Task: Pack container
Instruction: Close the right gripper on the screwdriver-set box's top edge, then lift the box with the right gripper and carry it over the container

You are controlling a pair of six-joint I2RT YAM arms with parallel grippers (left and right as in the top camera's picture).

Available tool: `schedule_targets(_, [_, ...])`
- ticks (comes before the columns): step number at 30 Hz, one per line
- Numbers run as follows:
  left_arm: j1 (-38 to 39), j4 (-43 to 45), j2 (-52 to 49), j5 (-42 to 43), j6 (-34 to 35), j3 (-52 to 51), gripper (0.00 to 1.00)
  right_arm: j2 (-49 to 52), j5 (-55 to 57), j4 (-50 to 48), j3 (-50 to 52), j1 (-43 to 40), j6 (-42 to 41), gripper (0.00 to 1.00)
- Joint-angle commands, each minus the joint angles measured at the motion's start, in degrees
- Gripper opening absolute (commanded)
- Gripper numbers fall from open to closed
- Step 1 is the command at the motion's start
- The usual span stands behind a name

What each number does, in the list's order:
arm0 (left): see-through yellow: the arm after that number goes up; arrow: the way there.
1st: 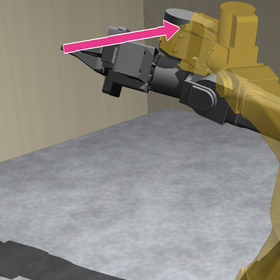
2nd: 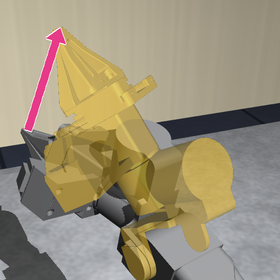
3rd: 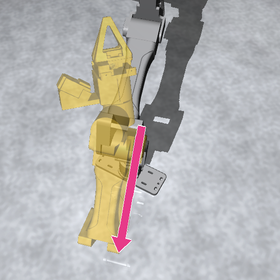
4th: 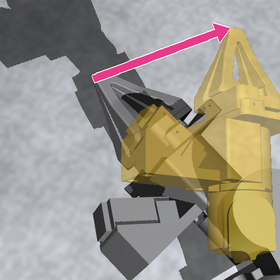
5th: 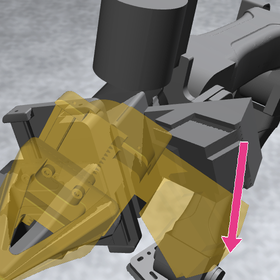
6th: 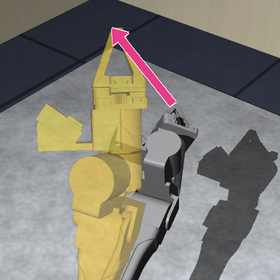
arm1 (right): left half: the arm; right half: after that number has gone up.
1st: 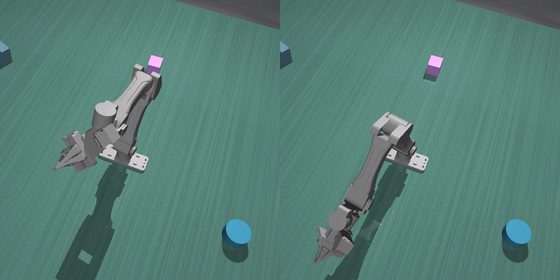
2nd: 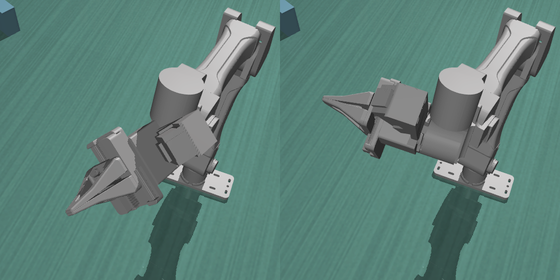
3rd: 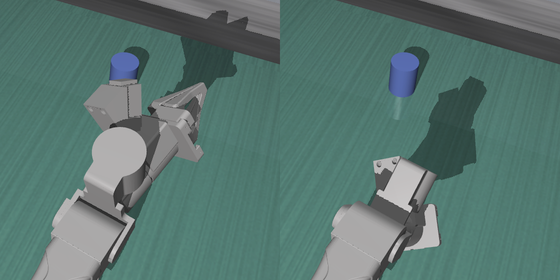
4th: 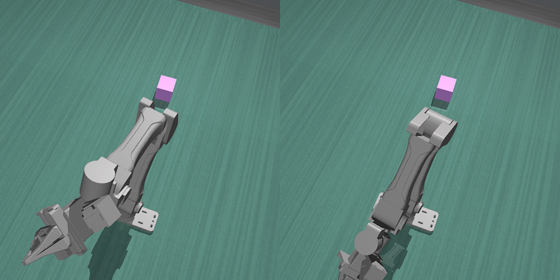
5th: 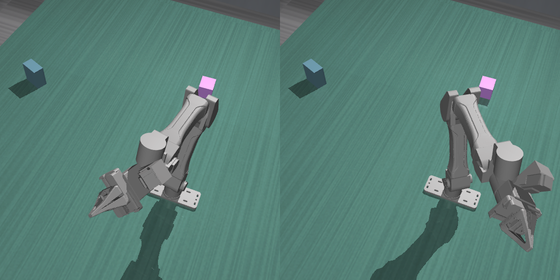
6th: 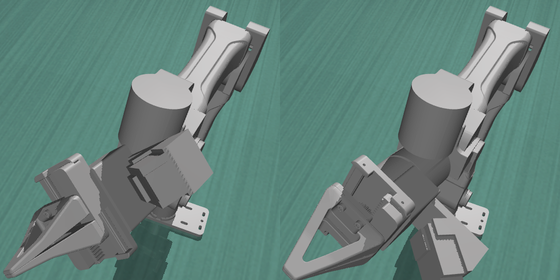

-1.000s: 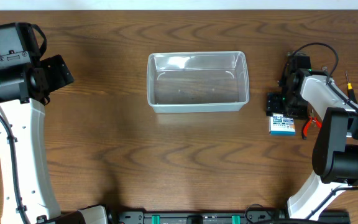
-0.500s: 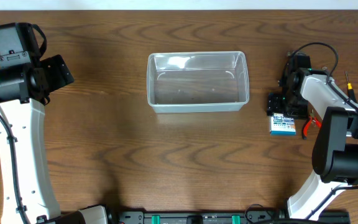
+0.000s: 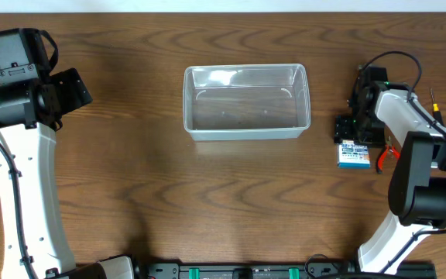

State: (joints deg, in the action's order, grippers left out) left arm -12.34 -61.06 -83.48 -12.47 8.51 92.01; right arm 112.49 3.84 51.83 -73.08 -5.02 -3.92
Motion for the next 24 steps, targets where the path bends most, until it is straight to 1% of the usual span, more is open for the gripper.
schedule_targets(1, [-0.24,0.02,-0.11,-1.29,-0.94,0.11,0.98,0.76,0.90,1.46,-4.37,-0.48,-0.28,0.68])
schedule_targets(6, [-0.24,0.02,-0.11,-1.29,-0.94,0.11,0.98,0.76,0.90,6.27,-11.63,-0.15,0.13,0.67])
schedule_targets(14, [-0.24,0.02,-0.11,-1.29,-0.94,0.11,0.98,0.74,0.87,14.25,-27.91,2.73,4.92,0.68])
schedule_targets(19, [-0.24,0.02,-0.11,-1.29,-0.94,0.11,0.98,0.74,0.17,16.11,-37.16,7.10,5.29,0.68])
schedule_targets(24, [-0.24,0.02,-0.11,-1.29,-0.94,0.11,0.98,0.74,0.20,14.97,-42.34,14.23,5.22,0.68])
